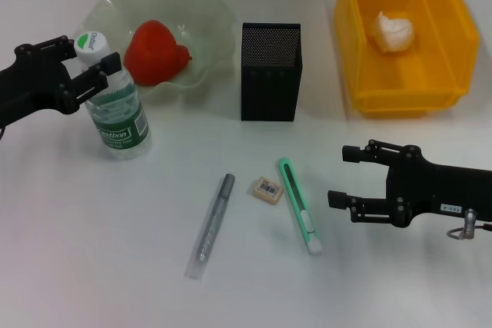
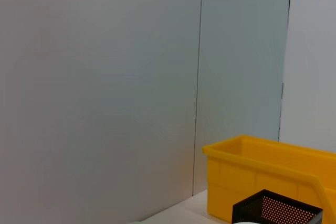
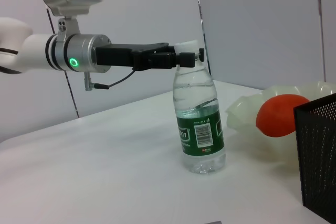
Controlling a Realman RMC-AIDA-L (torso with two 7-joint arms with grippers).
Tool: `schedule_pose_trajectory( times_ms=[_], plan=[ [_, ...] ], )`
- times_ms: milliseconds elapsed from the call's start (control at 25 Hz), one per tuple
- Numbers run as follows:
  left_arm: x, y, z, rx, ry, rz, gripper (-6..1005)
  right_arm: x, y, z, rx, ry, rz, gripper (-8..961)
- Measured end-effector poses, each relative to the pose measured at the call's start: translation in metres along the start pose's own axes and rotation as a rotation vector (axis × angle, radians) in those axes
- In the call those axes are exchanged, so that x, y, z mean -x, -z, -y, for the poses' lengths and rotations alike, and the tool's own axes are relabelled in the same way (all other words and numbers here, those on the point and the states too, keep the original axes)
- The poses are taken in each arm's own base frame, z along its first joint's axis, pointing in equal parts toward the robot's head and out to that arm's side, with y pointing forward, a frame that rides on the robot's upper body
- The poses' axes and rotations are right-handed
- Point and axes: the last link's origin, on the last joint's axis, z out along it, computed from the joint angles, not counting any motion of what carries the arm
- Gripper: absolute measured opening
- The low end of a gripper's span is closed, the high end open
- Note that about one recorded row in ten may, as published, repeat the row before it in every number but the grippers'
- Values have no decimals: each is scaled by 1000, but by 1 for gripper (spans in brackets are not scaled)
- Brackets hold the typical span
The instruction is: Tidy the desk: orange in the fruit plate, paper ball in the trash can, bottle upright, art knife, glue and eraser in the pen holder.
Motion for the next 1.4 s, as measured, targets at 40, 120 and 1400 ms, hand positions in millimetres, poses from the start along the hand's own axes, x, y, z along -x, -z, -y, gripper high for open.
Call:
schedule_pose_trajectory(
  times_ms=[40,120,1400],
  plan=[
    [0,0,0,0,-1,0,444,0,0,0,0,0,0,817],
    [0,0,0,-1,-2,0,444,0,0,0,0,0,-1,817],
    [-21,29,-55,418,128,-145,796,13,-7,7,14,-7,12,817]
  ],
)
